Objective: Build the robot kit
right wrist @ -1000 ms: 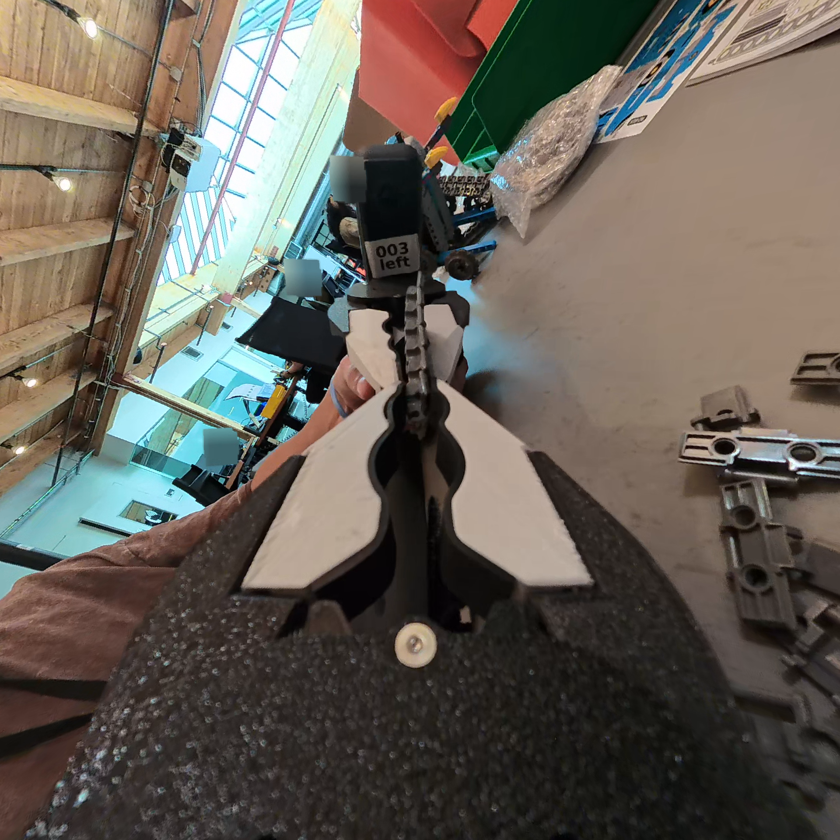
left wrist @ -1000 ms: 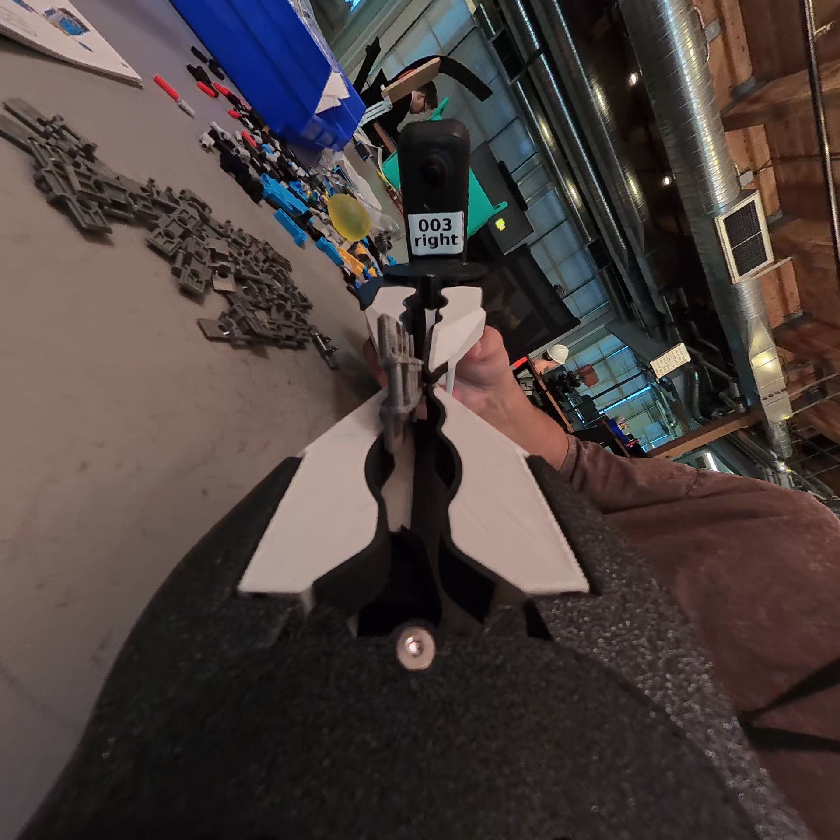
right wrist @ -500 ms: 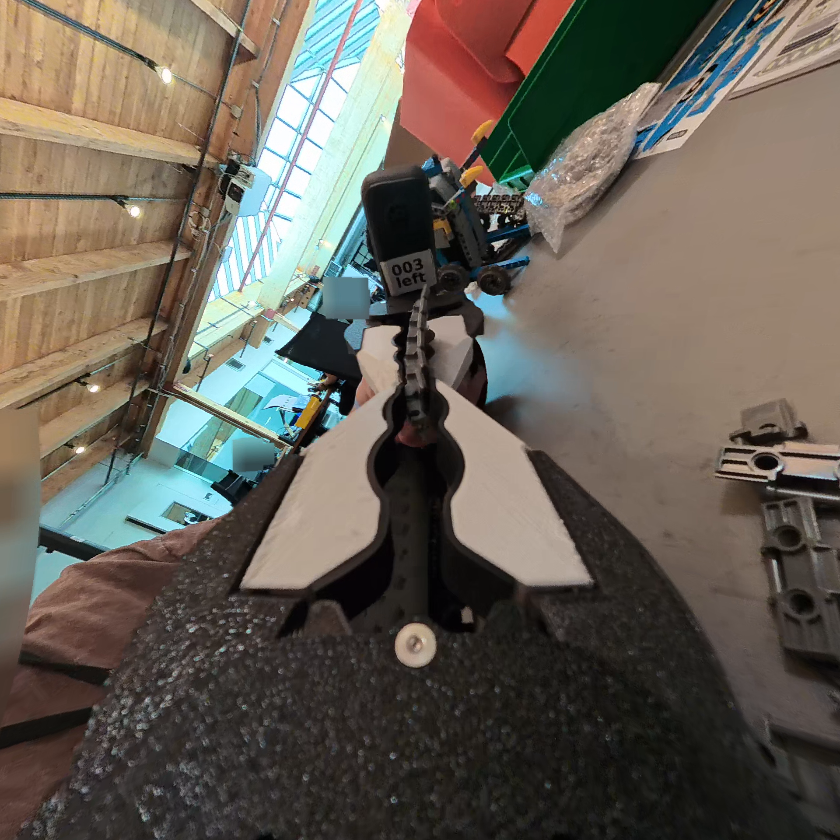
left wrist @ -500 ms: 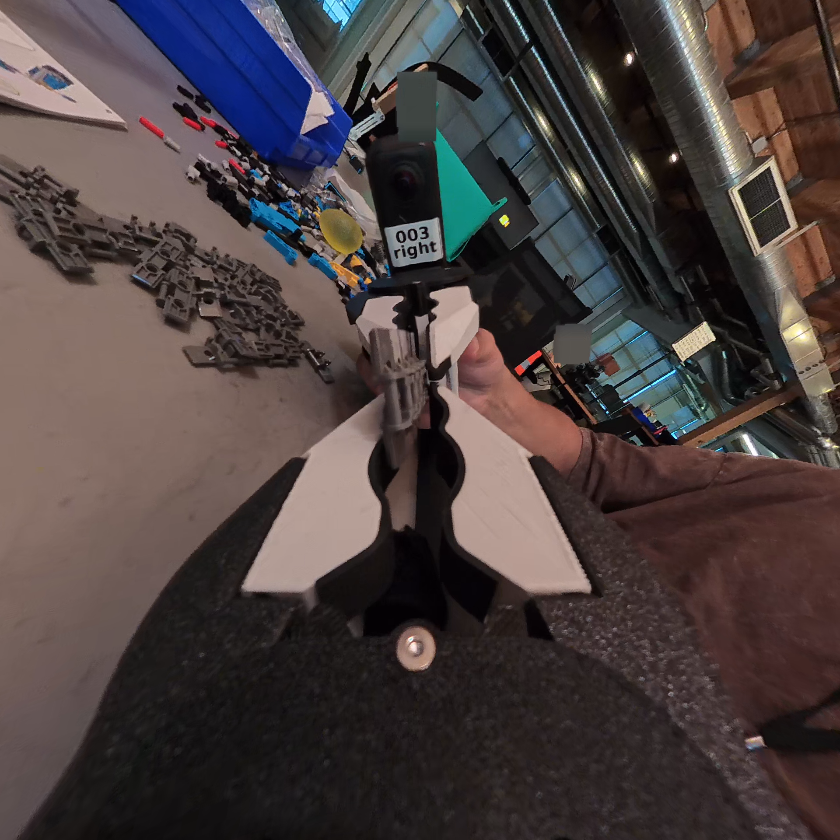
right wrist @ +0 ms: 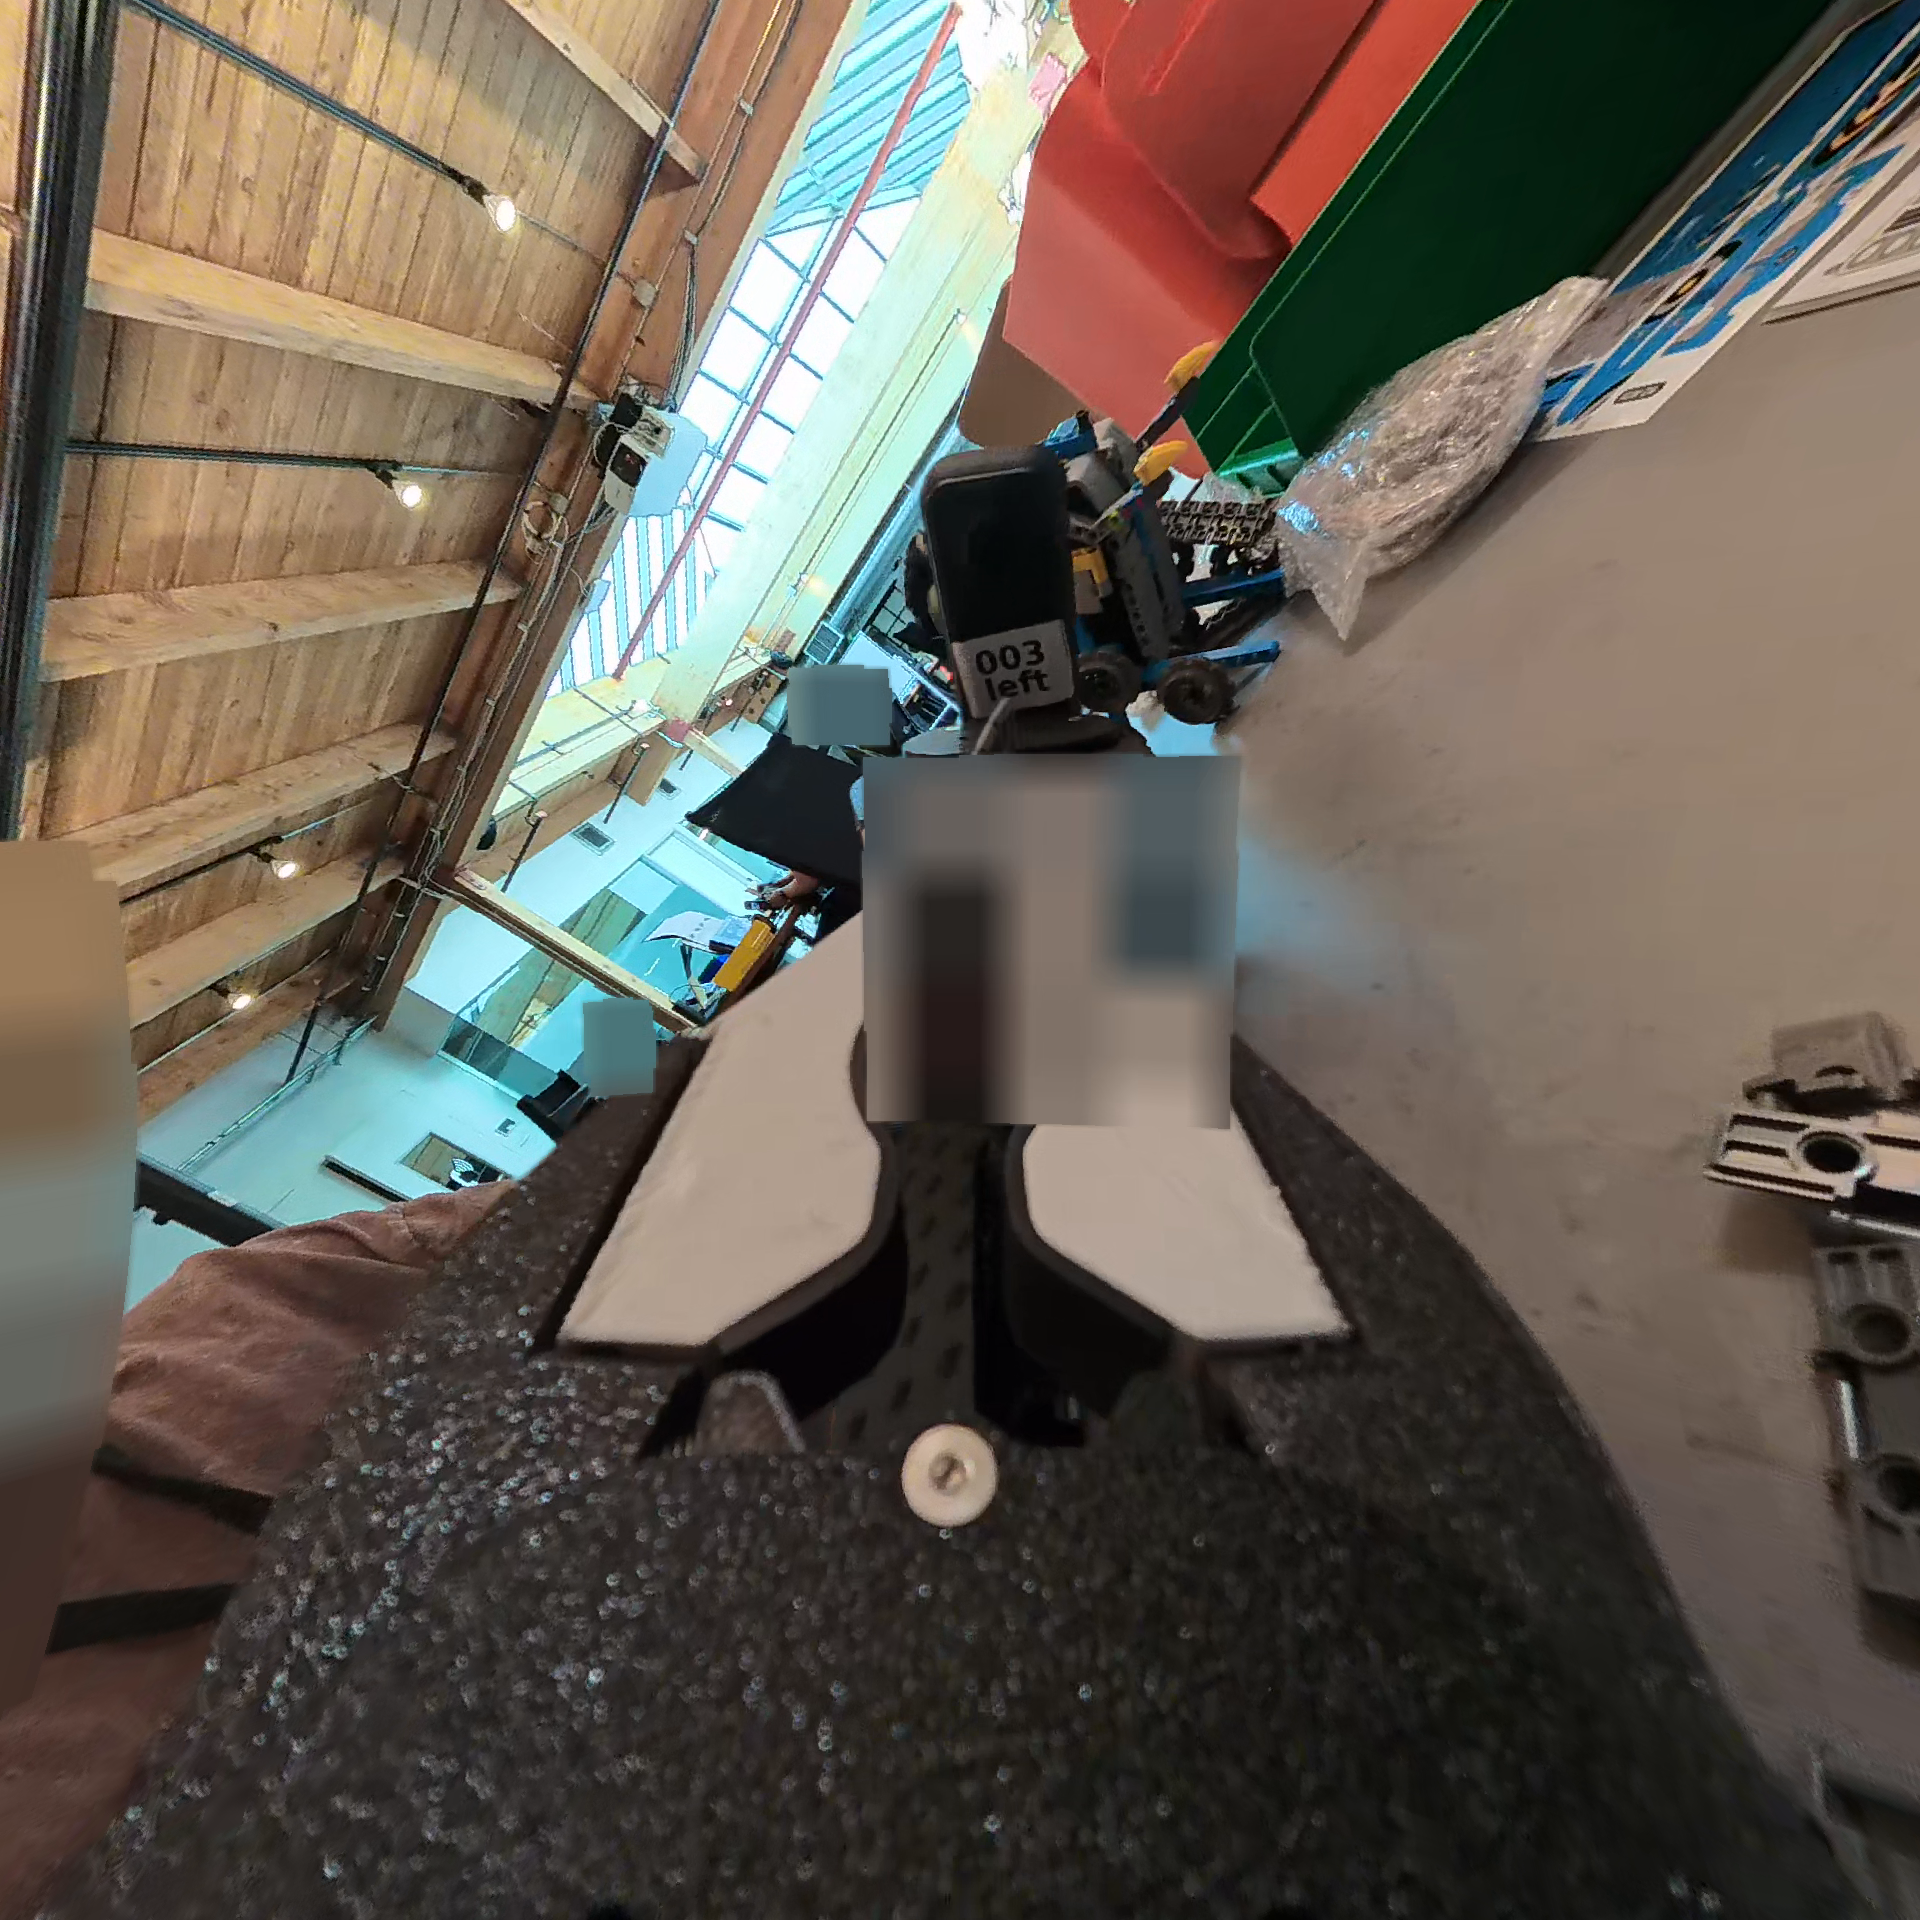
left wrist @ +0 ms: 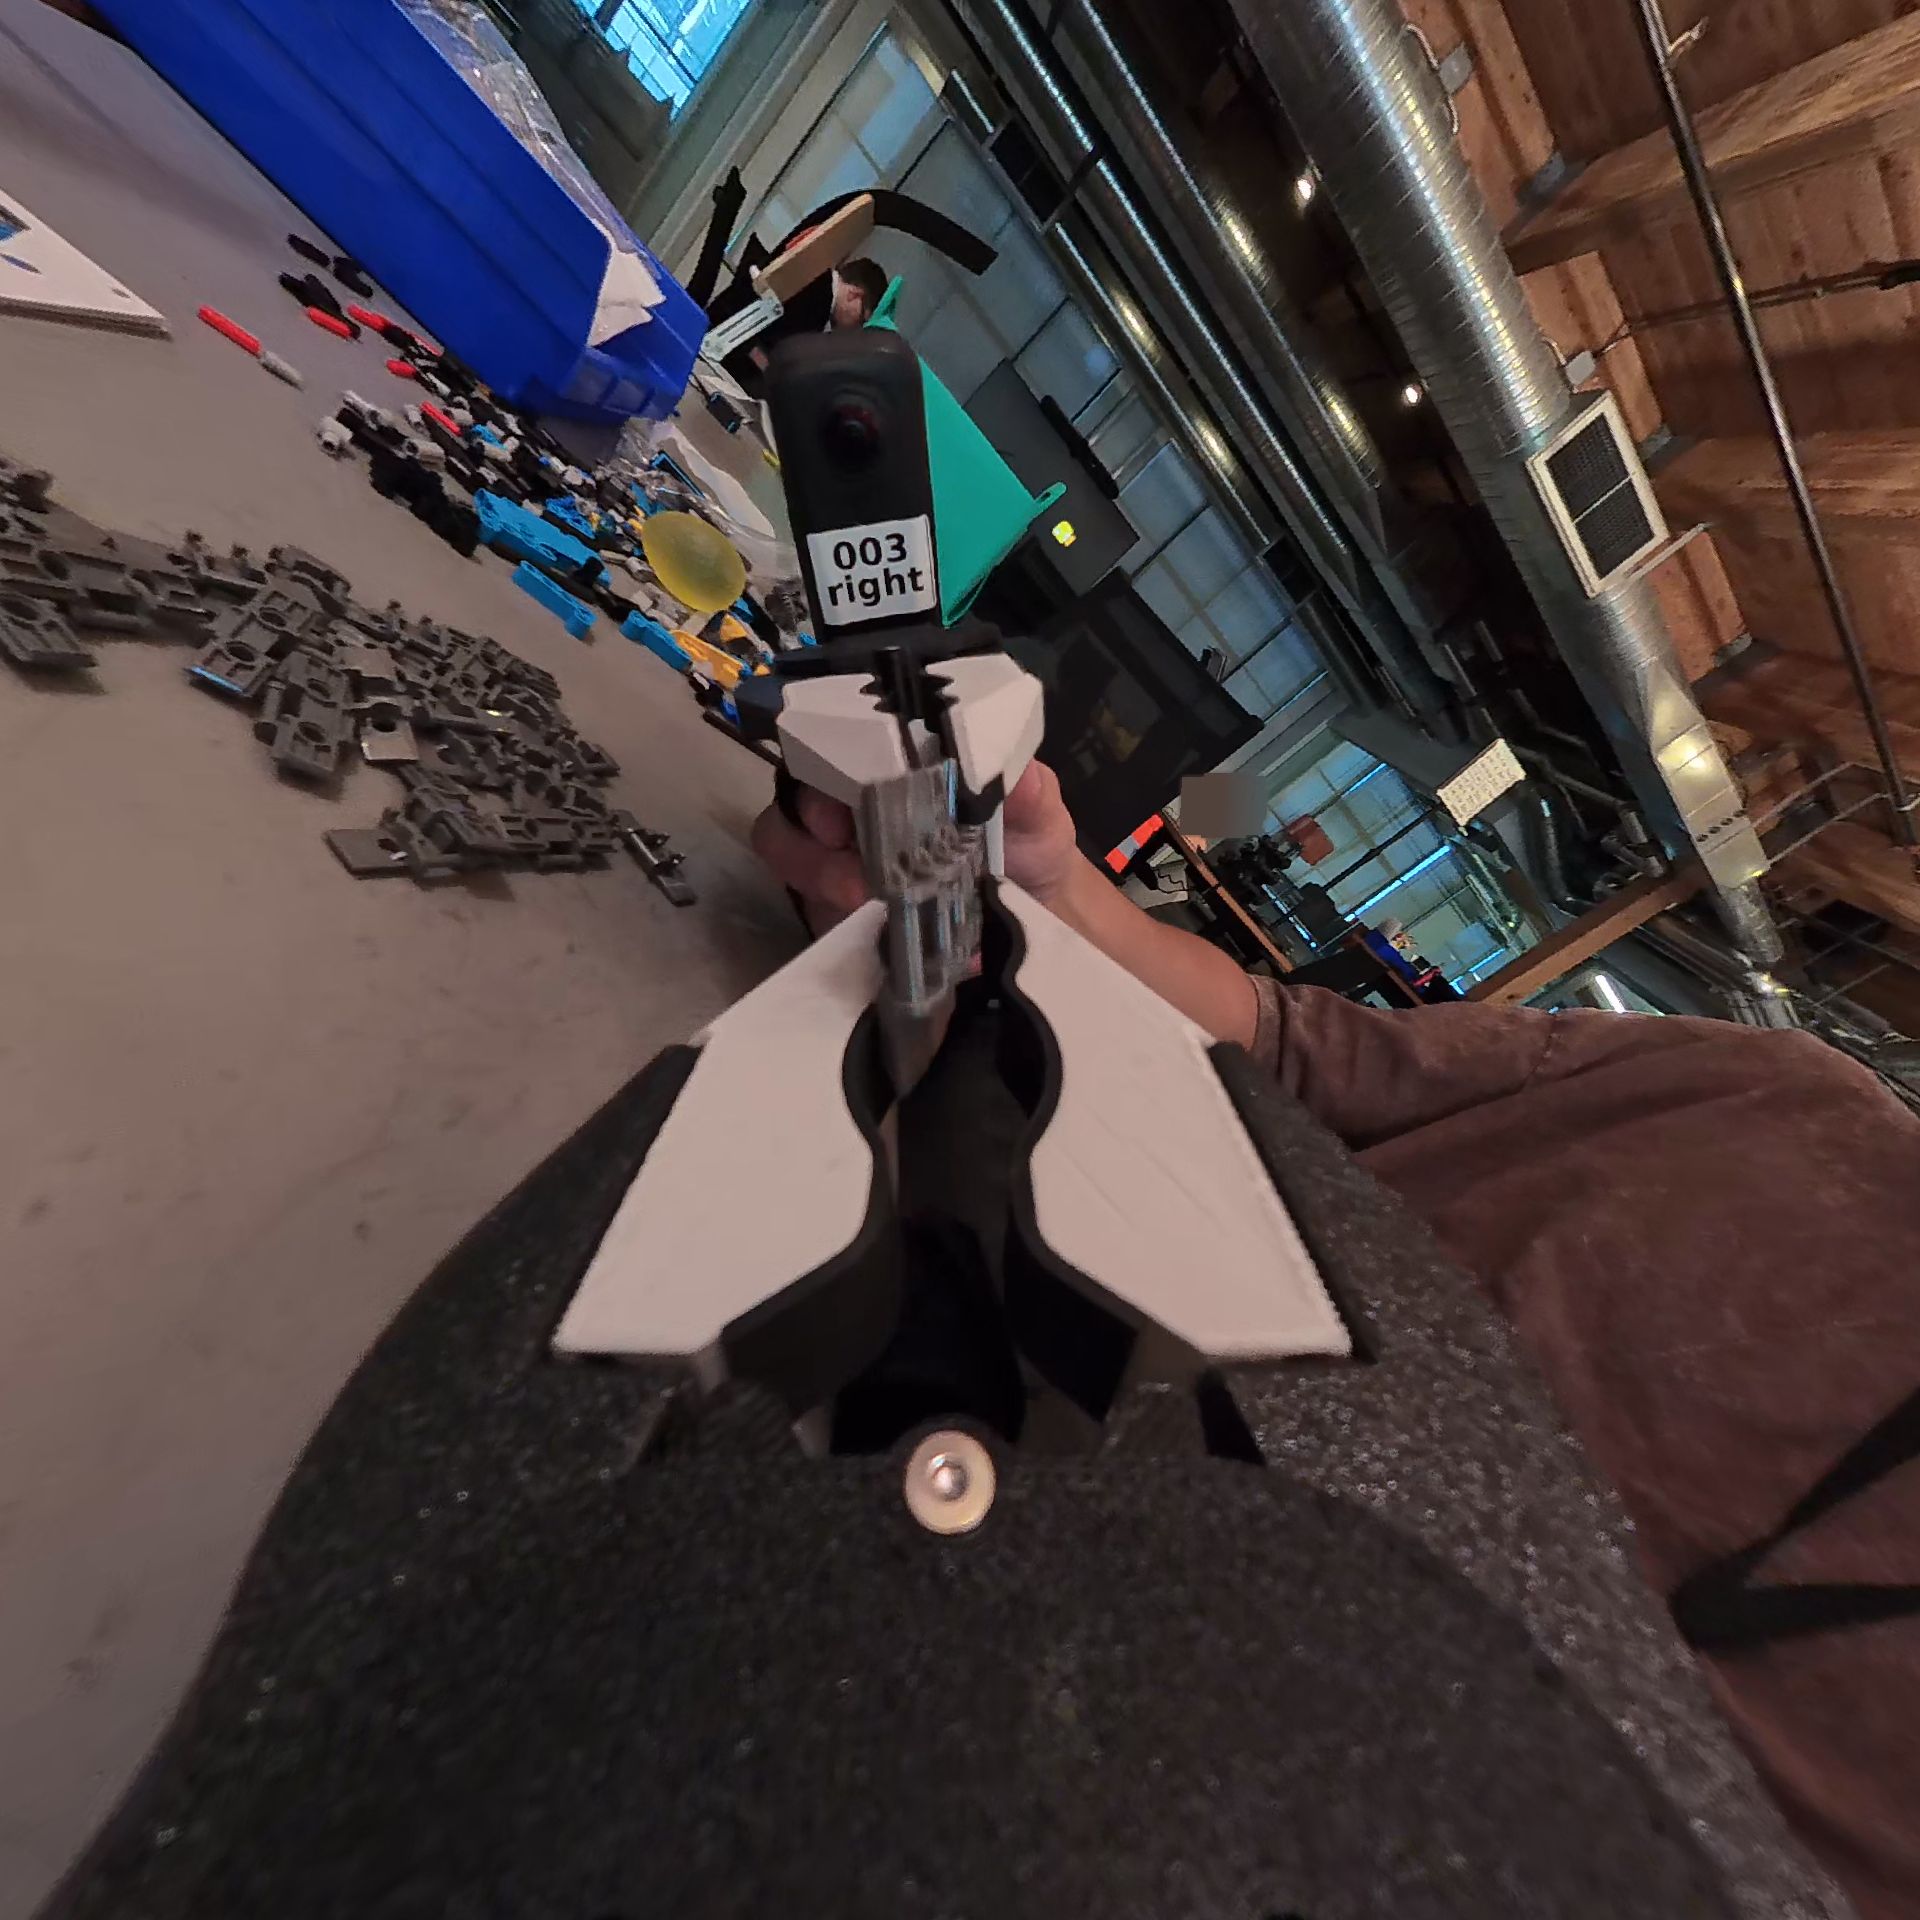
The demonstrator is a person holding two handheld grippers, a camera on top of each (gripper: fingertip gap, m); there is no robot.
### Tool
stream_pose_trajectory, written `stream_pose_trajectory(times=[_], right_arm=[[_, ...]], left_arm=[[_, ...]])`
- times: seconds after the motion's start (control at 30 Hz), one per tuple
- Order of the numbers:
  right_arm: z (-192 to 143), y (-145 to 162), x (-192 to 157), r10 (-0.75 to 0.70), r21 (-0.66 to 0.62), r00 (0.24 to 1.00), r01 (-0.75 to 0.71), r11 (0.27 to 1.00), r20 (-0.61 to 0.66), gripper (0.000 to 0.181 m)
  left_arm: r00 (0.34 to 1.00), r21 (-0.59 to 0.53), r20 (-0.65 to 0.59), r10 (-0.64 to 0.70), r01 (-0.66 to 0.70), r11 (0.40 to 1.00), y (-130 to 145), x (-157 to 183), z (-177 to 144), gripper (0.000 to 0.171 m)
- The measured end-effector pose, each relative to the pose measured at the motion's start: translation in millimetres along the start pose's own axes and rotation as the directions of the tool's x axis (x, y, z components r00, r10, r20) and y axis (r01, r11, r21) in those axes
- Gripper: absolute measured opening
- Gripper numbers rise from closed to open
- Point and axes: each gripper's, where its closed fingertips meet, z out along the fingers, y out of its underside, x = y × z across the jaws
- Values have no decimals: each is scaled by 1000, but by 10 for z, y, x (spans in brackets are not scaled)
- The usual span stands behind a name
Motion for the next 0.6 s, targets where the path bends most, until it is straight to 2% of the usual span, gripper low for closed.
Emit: stream_pose_trajectory(times=[0.17, 0.33, 0.5, 0.6], right_arm=[[23, 8, -4, 17, 8, 1000, -17, 1000, 17, 6], [25, 41, 2, -26, -21, 1000, 26, 999, 2, 5], [-10, 89, -46, 73, -46, 995, -70, 996, 70, 1], [-15, 111, -175, 140, -63, 977, -131, 989, 163, 3]], left_arm=[[1000, -34, -19, -17, 16, 999, 49, 16, 27, 8], [1000, -59, 6, 13, -12, 998, 87, 5, 47, 7], [987, -101, 53, 151, -145, 984, 136, 37, 83, 8], [972, -117, 28, 235, -231, 966, 149, 157, 101, 8]])
